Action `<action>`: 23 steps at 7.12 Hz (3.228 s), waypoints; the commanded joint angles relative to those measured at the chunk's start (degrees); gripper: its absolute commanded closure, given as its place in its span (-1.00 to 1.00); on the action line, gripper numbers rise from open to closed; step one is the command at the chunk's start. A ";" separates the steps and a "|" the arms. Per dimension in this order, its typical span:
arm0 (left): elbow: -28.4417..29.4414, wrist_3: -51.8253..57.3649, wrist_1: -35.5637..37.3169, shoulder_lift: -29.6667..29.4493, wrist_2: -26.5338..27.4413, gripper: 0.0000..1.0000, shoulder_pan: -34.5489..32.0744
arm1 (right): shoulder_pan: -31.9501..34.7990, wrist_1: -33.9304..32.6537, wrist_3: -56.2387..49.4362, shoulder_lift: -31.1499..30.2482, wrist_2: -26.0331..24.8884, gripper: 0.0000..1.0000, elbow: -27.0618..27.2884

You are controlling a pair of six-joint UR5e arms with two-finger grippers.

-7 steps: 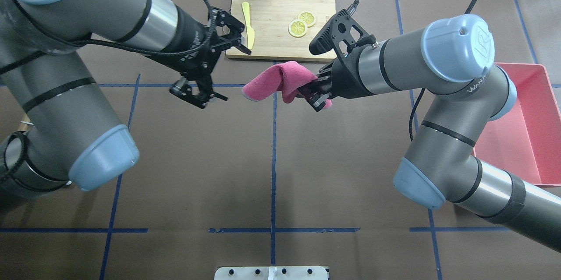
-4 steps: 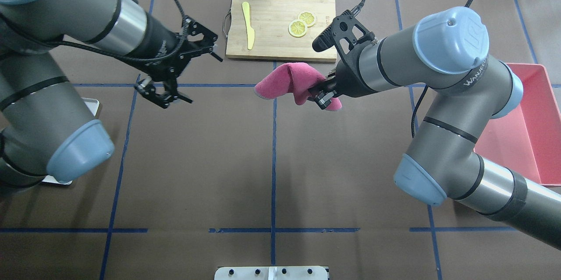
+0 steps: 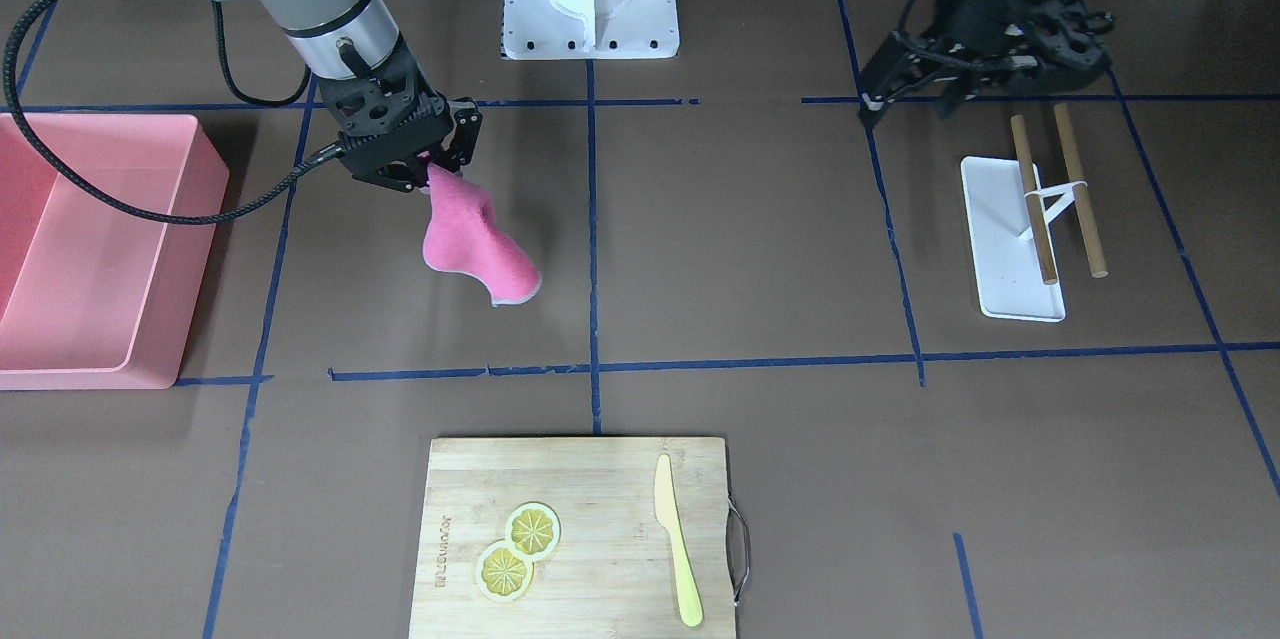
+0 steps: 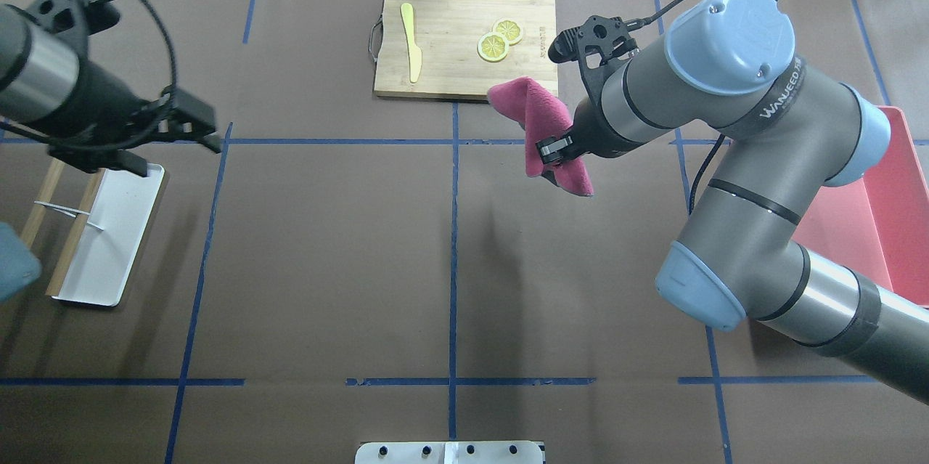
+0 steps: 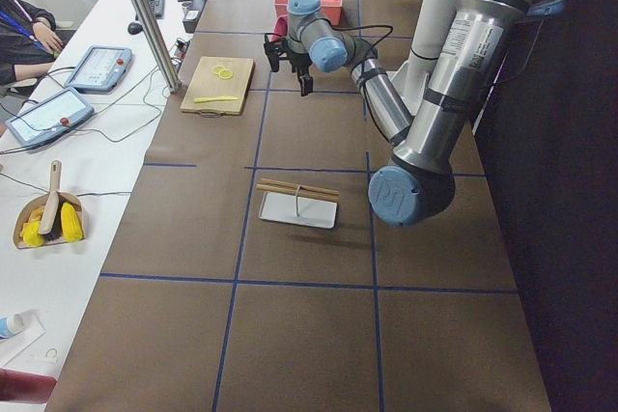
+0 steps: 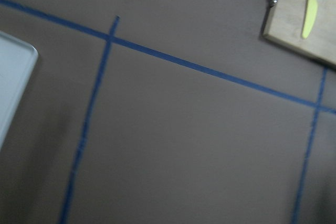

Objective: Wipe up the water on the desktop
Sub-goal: 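Move the cloth toward the pink bin with the right gripper while the left arm retracts, then wipe the table surface with the cloth held in the right gripper, sweeping back and forth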

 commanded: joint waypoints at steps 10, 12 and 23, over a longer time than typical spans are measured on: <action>18.22 70.09 0.47 25.72 -11.62 -1.00 -38.65 | -2.53 -12.29 11.79 -4.25 -1.20 1.00 0.74; 18.31 69.39 0.65 24.49 -11.62 -1.00 -38.56 | -5.79 -12.20 14.96 -10.78 -8.36 1.00 2.92; 17.43 67.71 0.91 23.87 -11.53 -1.00 -38.65 | -14.32 -3.84 33.62 13.42 -10.43 1.00 -18.07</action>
